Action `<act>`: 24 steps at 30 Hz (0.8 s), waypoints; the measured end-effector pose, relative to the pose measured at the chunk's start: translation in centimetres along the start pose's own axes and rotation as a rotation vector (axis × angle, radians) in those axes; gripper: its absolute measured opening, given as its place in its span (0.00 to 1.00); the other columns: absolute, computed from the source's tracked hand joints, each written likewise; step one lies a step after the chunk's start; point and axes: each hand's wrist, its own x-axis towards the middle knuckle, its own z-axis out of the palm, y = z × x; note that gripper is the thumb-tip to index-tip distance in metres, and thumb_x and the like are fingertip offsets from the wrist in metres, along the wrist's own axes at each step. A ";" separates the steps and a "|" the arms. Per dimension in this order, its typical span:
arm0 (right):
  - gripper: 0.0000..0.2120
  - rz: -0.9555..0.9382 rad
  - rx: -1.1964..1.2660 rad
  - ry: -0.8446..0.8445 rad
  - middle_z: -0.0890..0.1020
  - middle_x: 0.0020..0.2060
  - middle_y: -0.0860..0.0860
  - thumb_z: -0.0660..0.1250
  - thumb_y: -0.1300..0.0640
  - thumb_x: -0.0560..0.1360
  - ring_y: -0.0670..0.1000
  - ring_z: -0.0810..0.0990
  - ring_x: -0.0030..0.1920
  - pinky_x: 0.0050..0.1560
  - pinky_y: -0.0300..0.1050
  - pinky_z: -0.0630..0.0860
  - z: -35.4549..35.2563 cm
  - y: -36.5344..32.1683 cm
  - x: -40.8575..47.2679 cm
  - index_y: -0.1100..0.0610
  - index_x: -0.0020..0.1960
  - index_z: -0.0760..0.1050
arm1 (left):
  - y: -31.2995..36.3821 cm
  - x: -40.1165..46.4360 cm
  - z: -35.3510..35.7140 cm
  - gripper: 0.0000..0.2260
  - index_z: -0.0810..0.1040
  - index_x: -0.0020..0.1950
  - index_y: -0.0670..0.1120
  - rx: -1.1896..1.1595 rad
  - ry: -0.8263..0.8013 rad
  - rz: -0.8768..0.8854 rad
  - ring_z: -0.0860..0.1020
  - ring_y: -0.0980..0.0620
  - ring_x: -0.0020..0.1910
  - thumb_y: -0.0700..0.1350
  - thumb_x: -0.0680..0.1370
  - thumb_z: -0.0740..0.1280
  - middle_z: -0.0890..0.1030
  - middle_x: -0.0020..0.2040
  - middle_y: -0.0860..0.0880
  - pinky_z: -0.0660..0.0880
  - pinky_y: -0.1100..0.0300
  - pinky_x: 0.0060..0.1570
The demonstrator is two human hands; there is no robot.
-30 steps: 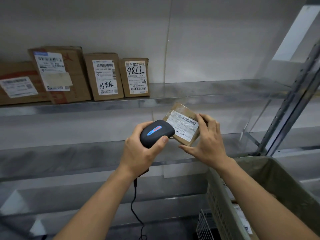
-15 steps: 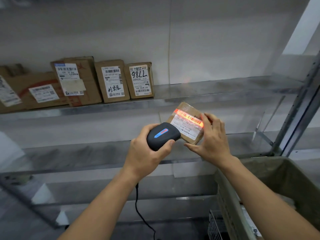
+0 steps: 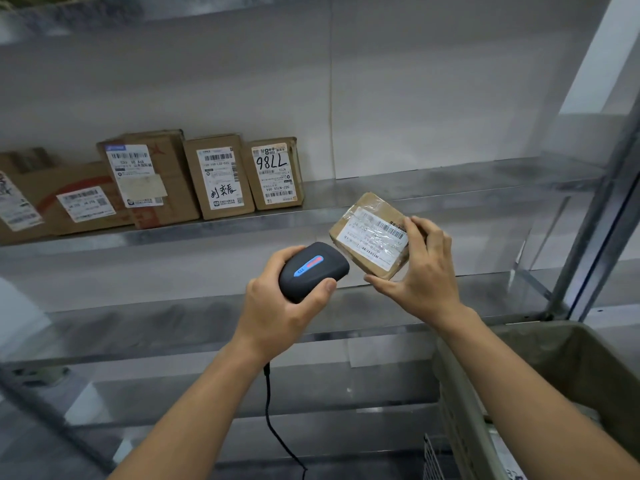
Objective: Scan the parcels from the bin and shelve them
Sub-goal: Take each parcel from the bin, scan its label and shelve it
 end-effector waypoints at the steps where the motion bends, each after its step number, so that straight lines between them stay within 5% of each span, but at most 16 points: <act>1: 0.54 0.004 0.007 0.004 0.68 0.69 0.60 0.75 0.31 0.62 0.59 0.68 0.68 0.69 0.54 0.72 -0.1 0.0 0.5 0.64 0.76 0.65 | -0.2 0.5 -0.1 0.25 0.77 0.65 0.53 0.001 0.015 0.005 0.83 0.63 0.50 0.56 0.69 0.76 0.84 0.50 0.62 0.78 0.69 0.45; 7: 0.53 0.034 0.064 0.091 0.68 0.69 0.58 0.72 0.29 0.64 0.57 0.67 0.68 0.71 0.50 0.69 -0.2 -0.3 4.2 0.63 0.75 0.66 | -1.3 3.1 -0.5 0.28 0.77 0.64 0.59 -0.055 0.104 -0.016 0.84 0.55 0.46 0.64 0.66 0.75 0.83 0.51 0.65 0.85 0.46 0.45; 10: 0.52 0.062 0.093 0.151 0.68 0.69 0.58 0.73 0.30 0.64 0.57 0.67 0.68 0.71 0.45 0.66 0.0 -0.8 5.9 0.63 0.75 0.66 | -1.8 4.2 -0.6 0.27 0.77 0.63 0.61 -0.065 0.121 -0.026 0.84 0.57 0.47 0.64 0.66 0.75 0.82 0.50 0.67 0.84 0.45 0.45; 24: 0.49 0.232 0.192 0.299 0.67 0.69 0.58 0.78 0.34 0.64 0.57 0.65 0.68 0.70 0.53 0.69 4.8 -3.7 11.3 0.62 0.74 0.67 | -4.5 7.1 -1.7 0.26 0.77 0.61 0.61 -0.116 0.149 -0.038 0.84 0.53 0.46 0.64 0.66 0.76 0.83 0.52 0.63 0.85 0.45 0.43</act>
